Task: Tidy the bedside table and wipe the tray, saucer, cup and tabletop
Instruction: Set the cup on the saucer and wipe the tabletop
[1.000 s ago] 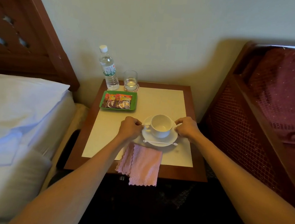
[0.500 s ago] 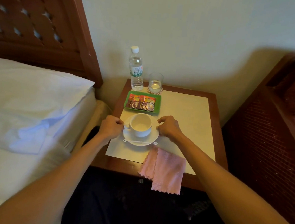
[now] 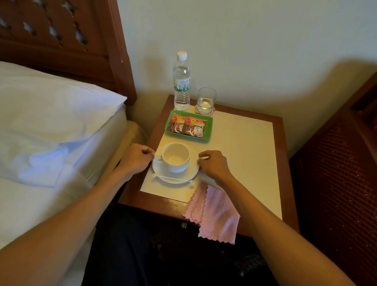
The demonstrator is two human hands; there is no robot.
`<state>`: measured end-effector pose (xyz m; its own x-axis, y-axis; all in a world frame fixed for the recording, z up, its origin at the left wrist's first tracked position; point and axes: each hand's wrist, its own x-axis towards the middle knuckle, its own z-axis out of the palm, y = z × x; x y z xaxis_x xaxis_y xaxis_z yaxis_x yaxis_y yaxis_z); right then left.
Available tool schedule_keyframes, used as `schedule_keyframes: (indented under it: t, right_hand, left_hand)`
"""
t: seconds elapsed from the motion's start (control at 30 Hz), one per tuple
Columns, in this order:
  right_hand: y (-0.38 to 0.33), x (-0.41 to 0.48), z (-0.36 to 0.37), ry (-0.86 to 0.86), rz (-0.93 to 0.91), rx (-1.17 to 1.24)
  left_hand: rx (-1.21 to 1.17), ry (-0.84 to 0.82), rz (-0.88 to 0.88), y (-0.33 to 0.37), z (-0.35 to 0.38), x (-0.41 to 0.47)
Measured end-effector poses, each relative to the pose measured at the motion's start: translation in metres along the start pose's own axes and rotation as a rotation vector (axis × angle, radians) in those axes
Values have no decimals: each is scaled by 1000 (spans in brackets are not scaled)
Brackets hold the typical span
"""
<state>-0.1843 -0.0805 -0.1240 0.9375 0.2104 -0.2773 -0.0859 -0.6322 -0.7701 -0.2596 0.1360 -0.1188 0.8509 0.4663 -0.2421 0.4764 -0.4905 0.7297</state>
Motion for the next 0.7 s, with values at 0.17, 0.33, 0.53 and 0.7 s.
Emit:
schedule_keyframes:
  t: [0.17, 0.33, 0.53, 0.7]
  right_hand:
    - [23, -13, -35, 80, -73, -39]
    - [76, -26, -78, 201, -149, -187]
    - [154, -46, -119, 235, 94, -551]
    - [176, -58, -134, 117, 167, -262]
  left_hand:
    - [57, 410, 309, 21, 4, -20]
    - [191, 74, 804, 55, 72, -95]
    - [685, -310, 883, 30, 162, -138]
    - [756, -235, 741, 77, 195, -95]
